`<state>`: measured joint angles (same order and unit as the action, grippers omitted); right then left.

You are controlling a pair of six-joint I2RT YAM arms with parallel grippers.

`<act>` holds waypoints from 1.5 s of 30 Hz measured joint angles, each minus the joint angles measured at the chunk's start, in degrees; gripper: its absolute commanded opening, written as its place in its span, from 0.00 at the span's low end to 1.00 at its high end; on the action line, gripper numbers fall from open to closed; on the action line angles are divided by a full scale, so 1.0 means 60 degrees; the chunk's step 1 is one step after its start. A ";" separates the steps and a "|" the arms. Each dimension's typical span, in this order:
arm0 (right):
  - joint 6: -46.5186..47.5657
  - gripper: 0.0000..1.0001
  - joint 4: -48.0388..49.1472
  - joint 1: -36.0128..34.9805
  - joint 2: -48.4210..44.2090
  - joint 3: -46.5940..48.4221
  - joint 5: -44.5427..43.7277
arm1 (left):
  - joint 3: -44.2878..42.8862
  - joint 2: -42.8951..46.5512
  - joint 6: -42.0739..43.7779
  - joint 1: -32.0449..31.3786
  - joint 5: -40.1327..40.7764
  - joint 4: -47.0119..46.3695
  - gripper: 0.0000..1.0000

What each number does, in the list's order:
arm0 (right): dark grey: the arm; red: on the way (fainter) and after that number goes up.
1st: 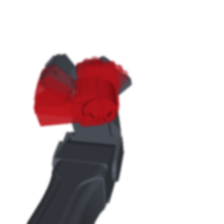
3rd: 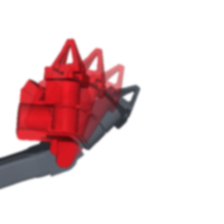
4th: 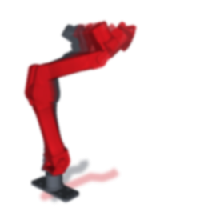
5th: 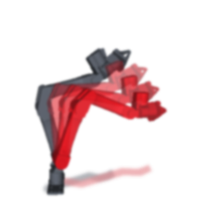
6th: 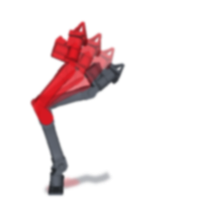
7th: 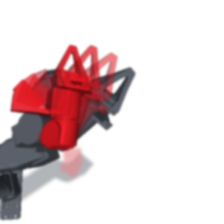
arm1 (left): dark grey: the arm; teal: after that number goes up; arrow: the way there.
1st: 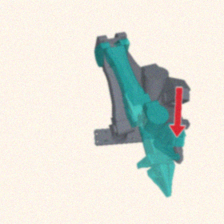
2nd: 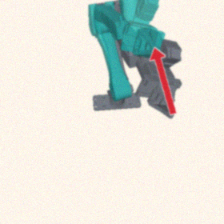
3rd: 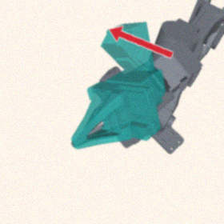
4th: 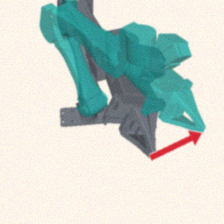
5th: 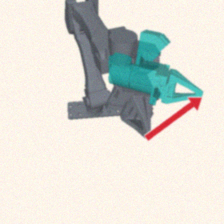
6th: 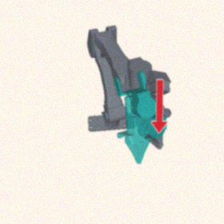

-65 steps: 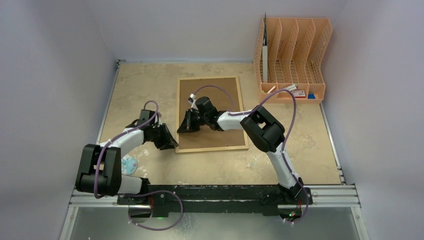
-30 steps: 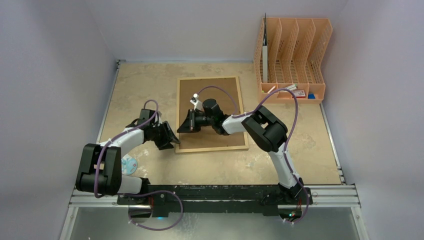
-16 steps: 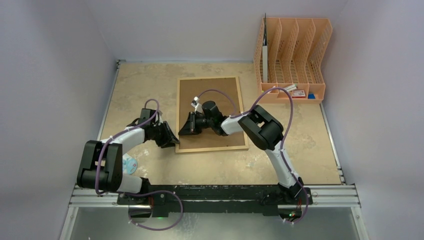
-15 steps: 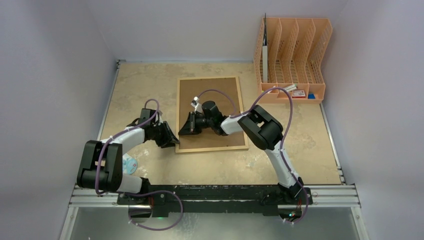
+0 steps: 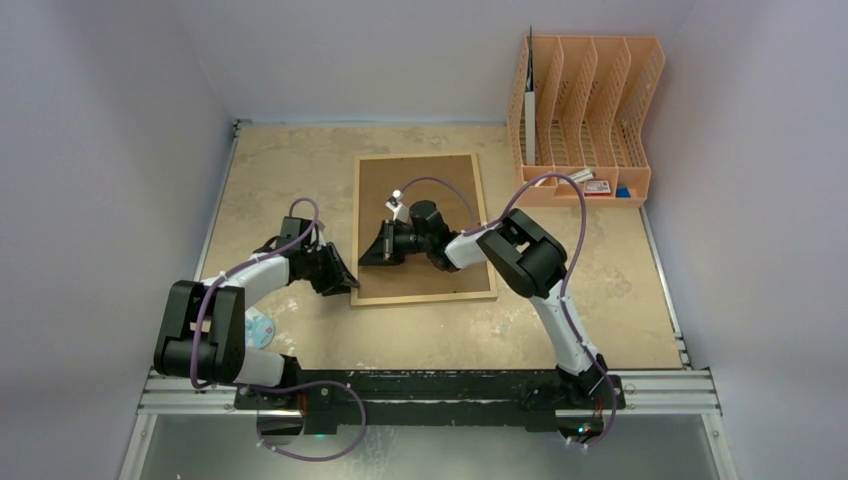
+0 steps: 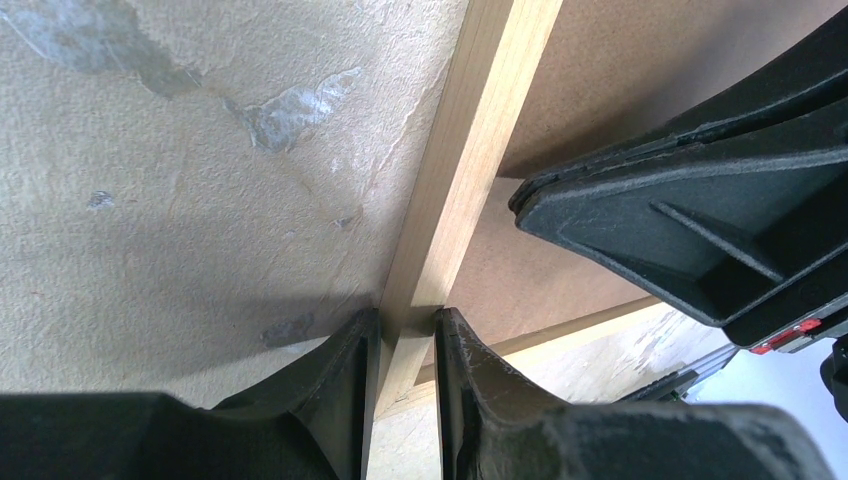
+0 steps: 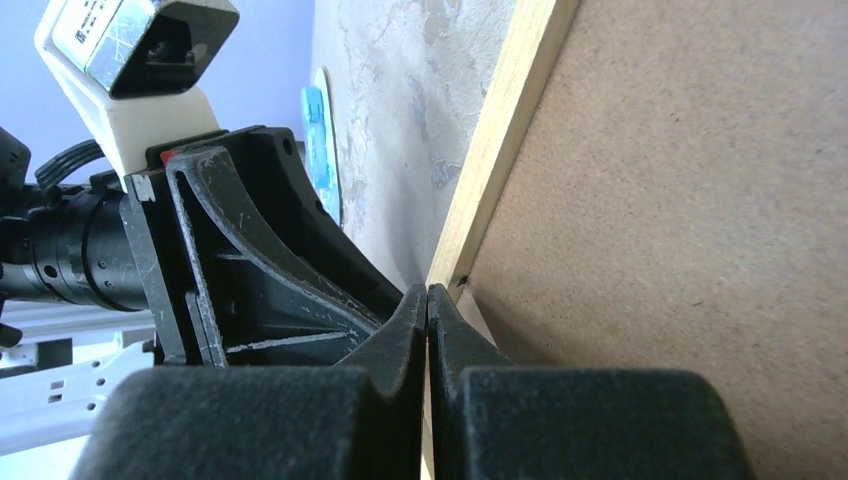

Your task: Put the photo into the frame

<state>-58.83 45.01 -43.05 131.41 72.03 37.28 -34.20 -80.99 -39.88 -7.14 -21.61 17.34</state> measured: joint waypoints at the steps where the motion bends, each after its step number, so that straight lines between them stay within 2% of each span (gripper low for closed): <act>1: -0.0018 0.00 0.0000 0.0000 0.0004 -0.0004 -0.0004 | 0.0000 0.0000 0.0000 0.0000 0.0000 0.0000 0.27; 20: 0.0029 0.00 -0.0157 0.0051 0.0273 0.0350 0.0007 | -0.0004 -0.0036 0.0011 0.0000 -0.0040 -0.0018 0.26; 32: -0.0029 0.00 0.0266 0.0066 0.0419 0.0357 0.0495 | -0.0036 -0.0076 0.0036 0.0007 -0.0069 -0.0004 0.25; 45: 0.0565 0.00 -0.0929 0.0051 0.0554 0.1078 0.0554 | -0.0062 -0.0091 0.0073 0.0007 -0.0073 0.0022 0.24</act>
<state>-55.44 39.44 -42.74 134.74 78.50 40.60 -34.57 -81.54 -39.44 -7.09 -22.04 17.47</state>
